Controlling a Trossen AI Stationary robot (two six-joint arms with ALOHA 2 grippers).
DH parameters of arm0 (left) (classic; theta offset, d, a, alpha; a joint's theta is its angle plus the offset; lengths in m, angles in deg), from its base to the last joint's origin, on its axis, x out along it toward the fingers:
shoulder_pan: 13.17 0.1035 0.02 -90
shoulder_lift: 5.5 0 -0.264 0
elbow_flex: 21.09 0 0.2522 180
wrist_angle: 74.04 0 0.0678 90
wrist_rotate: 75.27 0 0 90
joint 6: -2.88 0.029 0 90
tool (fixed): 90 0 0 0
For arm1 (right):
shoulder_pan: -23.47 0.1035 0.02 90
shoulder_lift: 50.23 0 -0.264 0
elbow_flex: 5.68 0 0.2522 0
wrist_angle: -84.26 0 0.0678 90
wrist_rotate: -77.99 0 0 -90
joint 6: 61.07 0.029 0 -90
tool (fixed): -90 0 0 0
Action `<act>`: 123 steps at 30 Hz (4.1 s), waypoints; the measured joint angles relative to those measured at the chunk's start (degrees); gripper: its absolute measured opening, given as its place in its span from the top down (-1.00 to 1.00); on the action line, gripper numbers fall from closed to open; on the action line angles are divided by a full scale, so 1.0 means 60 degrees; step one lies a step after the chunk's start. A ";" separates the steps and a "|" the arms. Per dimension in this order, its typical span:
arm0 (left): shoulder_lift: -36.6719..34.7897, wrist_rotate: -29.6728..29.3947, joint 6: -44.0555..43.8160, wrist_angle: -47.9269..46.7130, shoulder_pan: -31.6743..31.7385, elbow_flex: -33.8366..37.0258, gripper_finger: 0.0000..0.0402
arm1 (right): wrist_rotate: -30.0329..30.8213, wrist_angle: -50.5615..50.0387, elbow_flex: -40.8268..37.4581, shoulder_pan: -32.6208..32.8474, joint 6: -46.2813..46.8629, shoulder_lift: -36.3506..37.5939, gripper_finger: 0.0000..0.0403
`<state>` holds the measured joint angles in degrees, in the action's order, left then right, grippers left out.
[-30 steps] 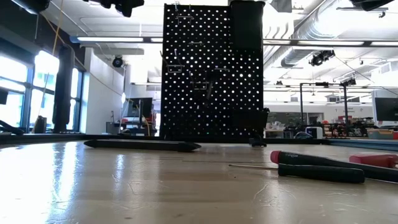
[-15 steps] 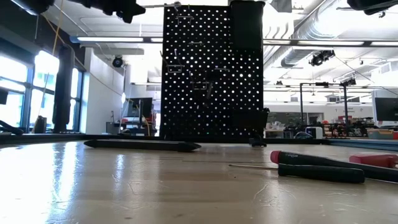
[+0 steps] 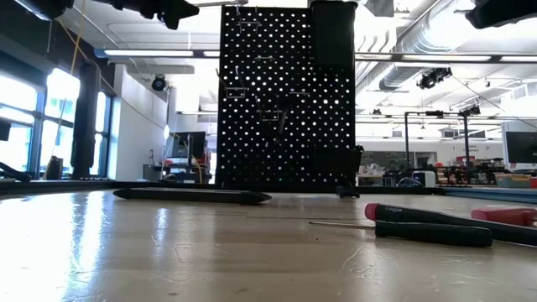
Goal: Hang tools onto peg board
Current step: Hang the big wrench onto the peg board, then hang the small wrench onto the peg board
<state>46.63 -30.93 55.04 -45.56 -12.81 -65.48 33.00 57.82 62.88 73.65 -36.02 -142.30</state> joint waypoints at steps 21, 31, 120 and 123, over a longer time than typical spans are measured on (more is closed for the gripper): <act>-0.0142 -0.0161 0.0476 0.0142 0.0000 -0.0004 0.43 | -0.0022 -0.0287 0.0000 -0.0053 0.0100 0.0000 0.99; -0.0250 -0.0161 0.0737 -0.0137 0.0134 -0.0004 0.43 | -0.0034 -0.0325 0.0000 -0.0096 0.0078 0.0000 0.99; 0.3835 0.4364 -1.4499 -0.8739 -0.7564 -0.0007 0.26 | -0.2319 0.4090 -0.0925 -0.0997 -0.0090 -0.1756 0.32; 0.4657 0.4355 -1.5106 -0.8411 -0.8051 -0.0131 0.31 | -0.2320 0.4174 -0.0925 -0.1011 -0.0296 -0.1756 0.32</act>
<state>74.57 -4.80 -35.60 -96.02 -61.11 -66.27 19.08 82.86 57.33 67.58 -37.79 -152.84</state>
